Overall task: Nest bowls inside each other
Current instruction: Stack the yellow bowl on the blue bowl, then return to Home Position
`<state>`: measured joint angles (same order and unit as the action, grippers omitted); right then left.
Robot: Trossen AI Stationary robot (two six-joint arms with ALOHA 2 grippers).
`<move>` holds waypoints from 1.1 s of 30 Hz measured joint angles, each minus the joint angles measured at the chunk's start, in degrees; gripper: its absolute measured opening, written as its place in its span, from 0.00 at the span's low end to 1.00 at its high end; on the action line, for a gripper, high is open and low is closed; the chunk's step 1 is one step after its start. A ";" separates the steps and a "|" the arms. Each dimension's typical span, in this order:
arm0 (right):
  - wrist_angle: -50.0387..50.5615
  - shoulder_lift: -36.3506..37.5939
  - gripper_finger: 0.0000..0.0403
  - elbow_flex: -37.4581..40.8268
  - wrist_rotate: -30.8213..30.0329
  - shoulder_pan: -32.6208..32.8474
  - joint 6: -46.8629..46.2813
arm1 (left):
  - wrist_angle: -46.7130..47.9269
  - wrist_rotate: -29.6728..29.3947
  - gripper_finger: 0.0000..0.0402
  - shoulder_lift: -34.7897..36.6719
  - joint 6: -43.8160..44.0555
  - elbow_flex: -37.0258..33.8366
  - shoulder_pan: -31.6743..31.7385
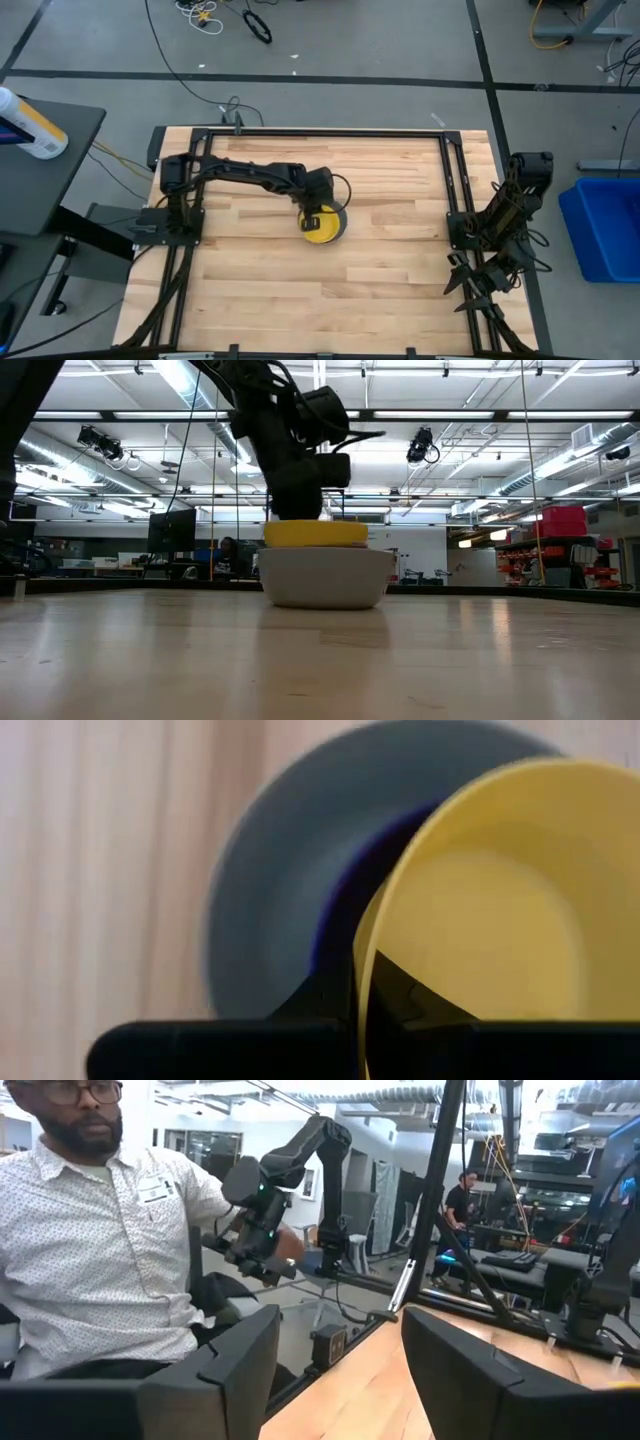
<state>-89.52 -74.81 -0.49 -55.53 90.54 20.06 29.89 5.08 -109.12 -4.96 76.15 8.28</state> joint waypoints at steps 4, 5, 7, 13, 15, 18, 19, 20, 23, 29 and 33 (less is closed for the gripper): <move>-0.55 0.03 0.57 0.02 0.08 -0.06 -0.55 | -1.78 2.65 0.02 -1.98 0.50 0.23 -0.13; -0.52 0.02 0.57 0.02 0.15 -0.11 -0.73 | -1.86 2.73 0.03 -2.12 0.50 0.25 -0.15; -0.52 0.02 0.58 0.02 0.26 -0.11 -0.74 | -1.80 2.84 0.08 -2.15 0.38 0.25 -0.46; -0.47 0.02 0.60 0.02 0.28 -0.11 -1.54 | -2.04 -0.21 0.34 -0.82 -1.26 0.48 -1.93; -0.45 0.02 0.61 0.02 0.27 -0.11 -1.60 | -1.64 -1.18 0.42 -0.29 -1.99 1.16 -2.28; -0.44 0.02 0.63 0.02 0.26 -0.11 -1.64 | -1.74 -1.41 0.53 -0.05 -2.78 2.12 -2.39; -0.43 0.02 0.63 0.02 0.26 -0.11 -1.65 | -1.74 -1.36 0.56 -0.05 -2.87 2.39 -2.37; -0.42 0.02 0.63 0.02 0.26 -0.11 -1.65 | -1.76 -1.20 0.58 -0.05 -3.00 2.60 -2.34; -0.41 0.02 0.65 0.02 0.24 -0.11 -1.73 | -2.01 -1.02 0.63 -0.03 -3.18 2.74 -2.34; -0.39 0.02 0.67 0.02 0.23 -0.13 -1.78 | -2.02 3.29 0.64 -0.03 -4.34 2.74 -2.34; -0.39 0.00 0.68 0.02 0.22 -0.13 -1.76 | -2.39 1.07 0.63 1.19 -2.56 2.75 -2.39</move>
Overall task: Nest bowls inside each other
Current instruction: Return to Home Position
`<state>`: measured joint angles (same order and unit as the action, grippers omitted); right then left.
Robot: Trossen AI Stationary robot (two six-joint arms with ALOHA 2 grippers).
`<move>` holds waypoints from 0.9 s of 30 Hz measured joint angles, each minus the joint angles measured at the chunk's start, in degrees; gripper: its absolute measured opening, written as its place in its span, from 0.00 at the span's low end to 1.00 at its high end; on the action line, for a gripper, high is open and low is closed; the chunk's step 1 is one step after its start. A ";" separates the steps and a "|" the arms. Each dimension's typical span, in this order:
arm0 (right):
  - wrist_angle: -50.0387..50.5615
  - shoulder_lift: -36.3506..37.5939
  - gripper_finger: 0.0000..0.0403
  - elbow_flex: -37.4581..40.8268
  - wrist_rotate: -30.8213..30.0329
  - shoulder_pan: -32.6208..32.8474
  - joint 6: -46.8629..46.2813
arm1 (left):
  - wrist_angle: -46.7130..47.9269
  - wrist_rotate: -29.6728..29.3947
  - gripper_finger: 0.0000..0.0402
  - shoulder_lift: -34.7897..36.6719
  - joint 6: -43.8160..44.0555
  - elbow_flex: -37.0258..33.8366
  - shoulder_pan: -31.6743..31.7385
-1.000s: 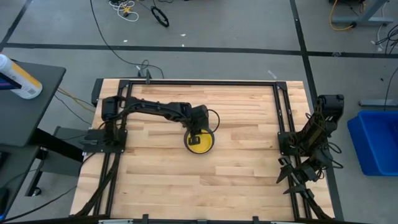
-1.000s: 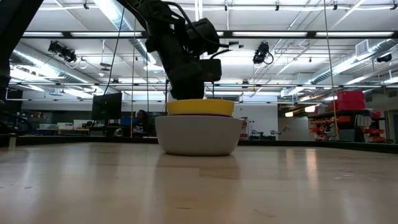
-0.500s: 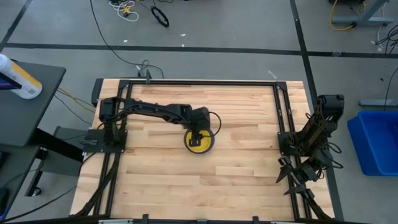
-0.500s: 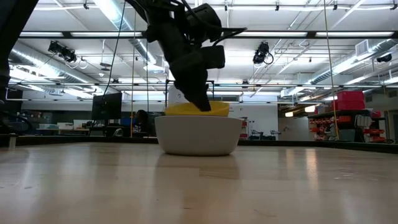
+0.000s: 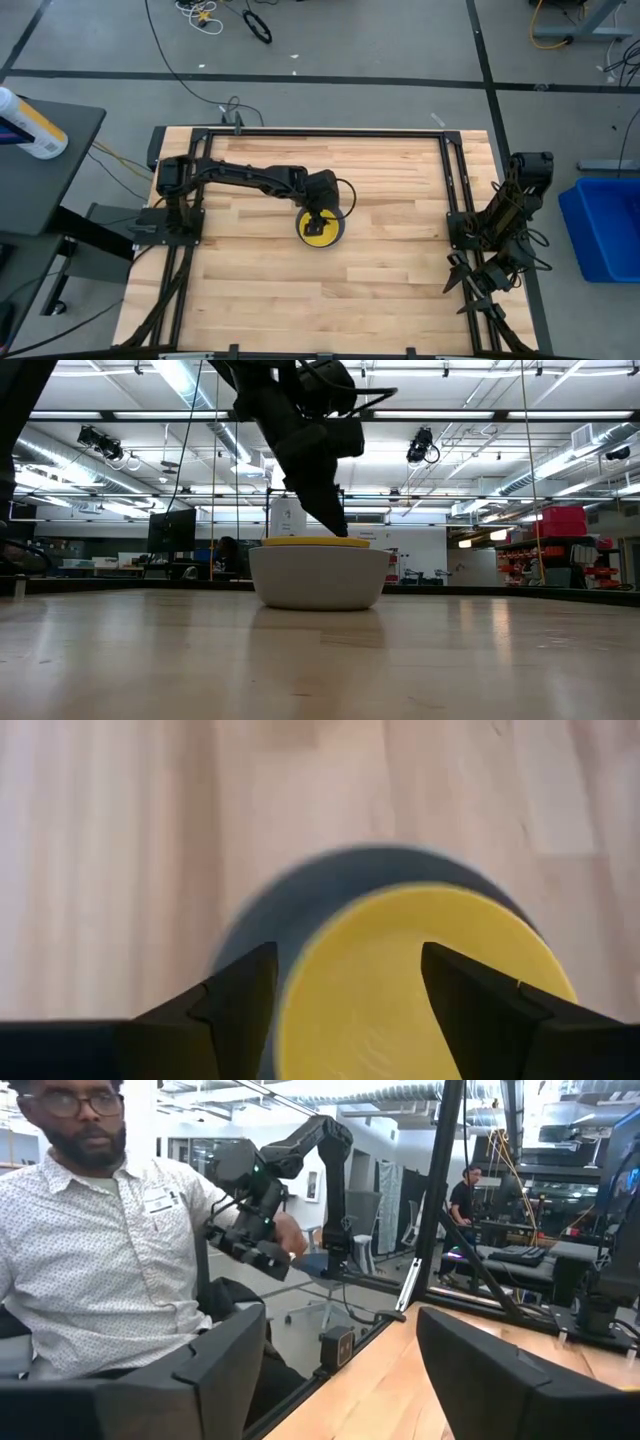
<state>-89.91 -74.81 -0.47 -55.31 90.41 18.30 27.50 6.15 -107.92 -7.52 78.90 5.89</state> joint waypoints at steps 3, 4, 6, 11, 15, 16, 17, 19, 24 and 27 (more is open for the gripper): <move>-0.12 0.01 0.69 0.00 0.01 0.02 0.81 | 1.13 -3.53 0.64 1.76 0.95 -0.03 0.02; -0.11 0.03 0.69 0.00 0.02 0.19 1.65 | 0.86 -4.20 0.64 2.52 1.49 -0.03 0.04; -0.17 0.96 0.69 -0.02 0.89 1.02 4.15 | 0.63 -4.23 0.64 4.45 2.37 -0.03 -0.09; 1.18 7.84 0.70 0.00 8.71 6.60 13.25 | -0.42 -2.10 0.64 10.91 0.42 -0.03 -2.09; 0.48 15.71 0.71 0.00 2.58 14.38 20.74 | -1.86 -2.27 0.64 16.42 -3.08 -0.62 -5.00; 0.36 17.90 0.71 0.00 -0.71 16.55 22.70 | -2.56 -2.31 0.64 17.63 -3.82 -0.96 -5.97; 0.00 19.97 0.71 0.00 -3.53 18.51 24.64 | -3.74 -2.25 0.64 18.71 -4.76 -1.47 -6.91; 0.03 24.17 0.71 0.00 -5.80 22.67 29.27 | -4.96 -2.29 0.64 20.33 -5.13 -2.65 -8.69; 0.02 30.92 0.73 0.00 -8.85 31.54 35.90 | -6.35 -2.29 0.63 21.29 -3.98 -4.58 -12.77; 0.26 31.69 0.73 0.00 -5.17 32.69 36.03 | -7.22 -2.38 0.63 21.25 -3.28 -7.22 -14.61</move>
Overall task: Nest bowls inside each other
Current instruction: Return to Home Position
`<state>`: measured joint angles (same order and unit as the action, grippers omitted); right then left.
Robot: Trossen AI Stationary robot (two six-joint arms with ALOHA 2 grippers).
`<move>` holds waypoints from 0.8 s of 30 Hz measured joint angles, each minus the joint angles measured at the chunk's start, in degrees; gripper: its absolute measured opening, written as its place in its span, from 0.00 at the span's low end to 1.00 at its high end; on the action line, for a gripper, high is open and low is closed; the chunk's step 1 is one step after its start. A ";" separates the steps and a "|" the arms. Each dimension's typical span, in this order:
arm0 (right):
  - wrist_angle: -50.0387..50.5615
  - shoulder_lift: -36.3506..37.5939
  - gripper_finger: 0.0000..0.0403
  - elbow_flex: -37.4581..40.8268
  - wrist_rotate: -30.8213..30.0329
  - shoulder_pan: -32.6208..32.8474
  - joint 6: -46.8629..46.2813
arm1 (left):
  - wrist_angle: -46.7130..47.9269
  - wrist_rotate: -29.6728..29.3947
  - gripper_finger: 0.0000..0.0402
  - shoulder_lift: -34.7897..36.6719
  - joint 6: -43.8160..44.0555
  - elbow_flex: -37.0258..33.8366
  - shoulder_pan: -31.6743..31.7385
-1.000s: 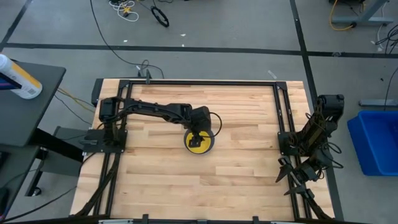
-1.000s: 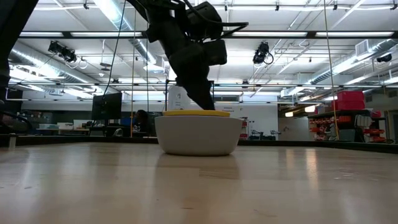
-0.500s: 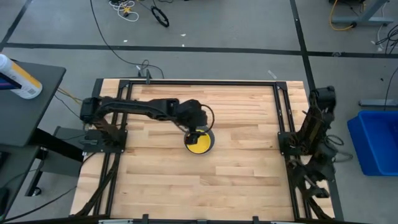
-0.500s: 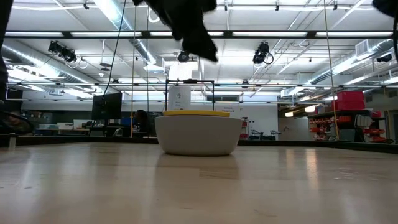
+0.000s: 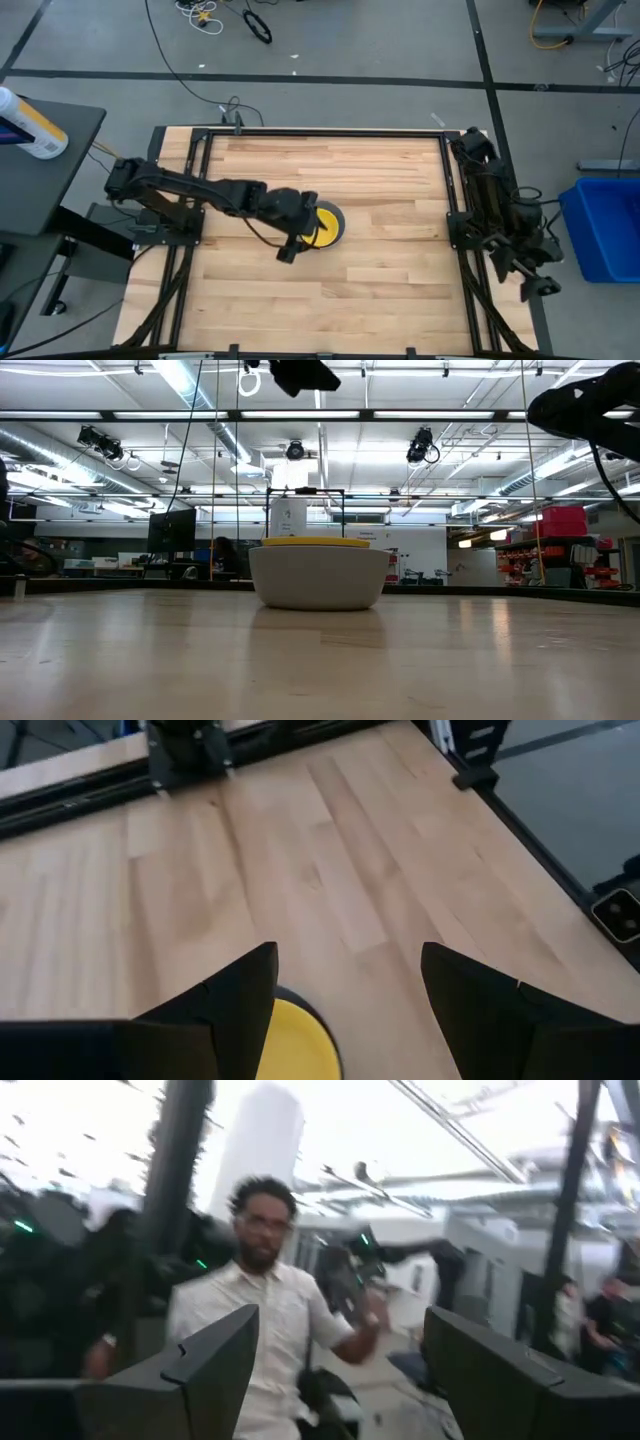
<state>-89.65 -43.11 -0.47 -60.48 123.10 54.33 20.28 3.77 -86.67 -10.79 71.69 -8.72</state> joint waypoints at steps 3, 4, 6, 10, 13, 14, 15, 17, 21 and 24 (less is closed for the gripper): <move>2.34 -0.02 0.74 0.00 4.45 -2.81 -3.79 | -2.67 -0.11 0.63 0.00 1.22 -3.18 -1.40; 3.65 -0.02 0.74 0.00 6.19 -4.58 -5.34 | -3.47 -0.14 0.63 -0.03 1.55 -4.37 -1.81; 6.76 -0.02 0.75 0.00 10.30 -9.12 -8.78 | -4.87 -0.13 0.63 -0.11 2.31 -6.24 -2.70; 12.56 -0.05 0.76 0.00 16.83 -24.00 -18.45 | -9.06 -0.11 0.64 -0.11 2.52 -10.23 -4.25; 16.85 -0.04 0.75 0.00 19.66 -37.69 -27.29 | -12.45 -0.13 0.64 0.15 2.57 -12.71 -5.08; 18.09 -0.04 0.75 0.00 20.99 -42.06 -29.64 | -12.95 -0.13 0.64 0.33 2.61 -13.13 -5.27; 19.34 -0.02 0.74 0.00 22.12 -46.11 -31.94 | -13.82 -0.13 0.64 0.42 2.80 -13.51 -5.47; 21.09 -0.05 0.73 0.00 23.17 -52.81 -34.65 | -14.48 -0.13 0.64 0.42 3.11 -14.18 -5.87; 21.34 0.70 0.71 0.00 20.72 -59.69 -34.42 | -15.79 -0.15 0.64 0.42 2.90 -15.32 -7.04; 21.32 2.91 0.70 0.00 12.26 -60.46 -31.80 | -16.17 -0.15 0.64 0.40 2.61 -16.10 -8.17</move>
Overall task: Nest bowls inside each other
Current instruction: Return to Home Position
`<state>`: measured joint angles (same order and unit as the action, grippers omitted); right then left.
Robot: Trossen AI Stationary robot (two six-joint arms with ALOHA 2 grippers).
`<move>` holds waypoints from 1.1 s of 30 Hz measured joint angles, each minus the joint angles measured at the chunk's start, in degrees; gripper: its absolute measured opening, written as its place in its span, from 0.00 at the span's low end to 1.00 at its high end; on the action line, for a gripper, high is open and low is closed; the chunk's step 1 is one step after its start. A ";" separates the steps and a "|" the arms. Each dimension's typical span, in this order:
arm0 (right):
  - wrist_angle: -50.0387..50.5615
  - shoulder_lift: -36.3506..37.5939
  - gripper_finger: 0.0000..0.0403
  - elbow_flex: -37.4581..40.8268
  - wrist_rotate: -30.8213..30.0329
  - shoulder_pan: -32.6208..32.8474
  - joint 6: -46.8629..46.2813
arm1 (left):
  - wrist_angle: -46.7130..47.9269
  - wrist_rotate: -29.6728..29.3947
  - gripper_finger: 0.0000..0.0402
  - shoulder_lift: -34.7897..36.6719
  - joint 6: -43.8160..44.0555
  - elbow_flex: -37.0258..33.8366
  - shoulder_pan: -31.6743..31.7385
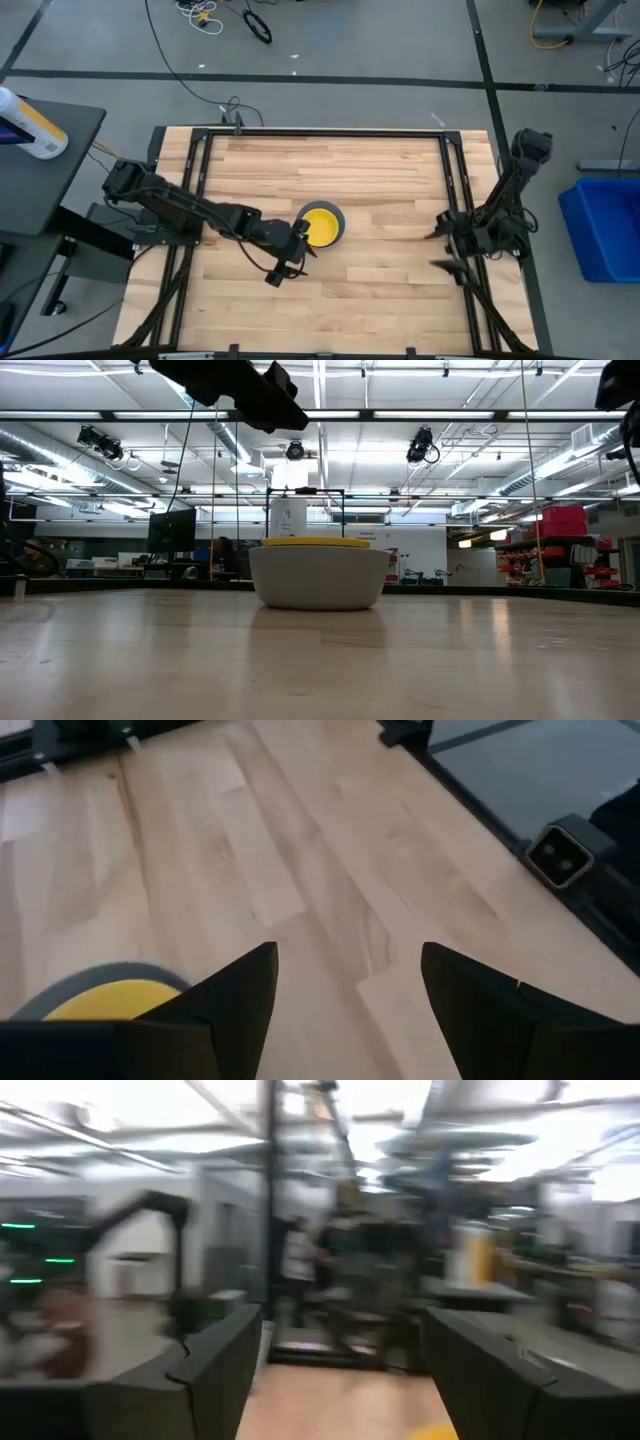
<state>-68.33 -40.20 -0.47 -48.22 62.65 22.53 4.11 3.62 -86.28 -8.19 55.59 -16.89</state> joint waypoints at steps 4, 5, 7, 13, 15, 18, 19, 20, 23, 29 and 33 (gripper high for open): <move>0.70 4.10 0.68 0.00 -4.69 0.84 5.94 | -1.15 -1.85 0.64 0.02 -0.29 -0.37 -1.47; 1.14 5.06 0.67 0.00 -4.47 0.86 6.61 | -1.04 -2.81 0.64 0.00 -0.32 -0.41 -1.80; 3.50 6.77 0.66 0.00 -2.08 0.63 5.94 | -1.15 -4.38 0.64 0.00 -0.39 -0.41 -2.37; 16.07 8.24 0.63 0.00 21.13 -4.97 -8.46 | -1.11 -5.13 0.64 0.00 -0.66 -0.41 -3.01; 17.48 7.27 0.62 0.00 27.82 -9.39 -13.22 | -1.27 -5.12 0.64 0.00 -0.68 -0.41 -3.02; 18.06 5.05 0.60 -0.45 33.95 -18.11 -16.84 | -1.90 -5.52 0.64 0.00 -1.07 -0.41 -2.99; 18.66 4.48 0.60 -1.16 36.62 -21.35 -17.48 | -2.23 -5.54 0.64 0.00 -1.18 -0.41 -2.99; 19.22 4.23 0.59 -1.98 39.84 -24.43 -17.58 | -2.47 -5.55 0.64 0.00 -1.21 -0.41 -2.99; 22.40 5.00 0.58 -4.47 49.17 -31.89 -17.58 | -2.65 -5.55 0.64 0.00 -1.17 -0.41 -2.99; 43.22 14.82 0.57 -11.52 57.02 -39.31 -15.74 | -2.64 -5.53 0.63 0.00 -0.77 -0.41 -2.99; 58.59 26.07 0.56 -15.99 60.50 -39.67 -13.02 | -2.54 -5.55 0.63 0.00 0.04 -0.41 -2.99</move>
<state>-9.74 -14.13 -16.46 12.27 22.98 9.50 1.56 -1.93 -86.28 -8.15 55.18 -19.88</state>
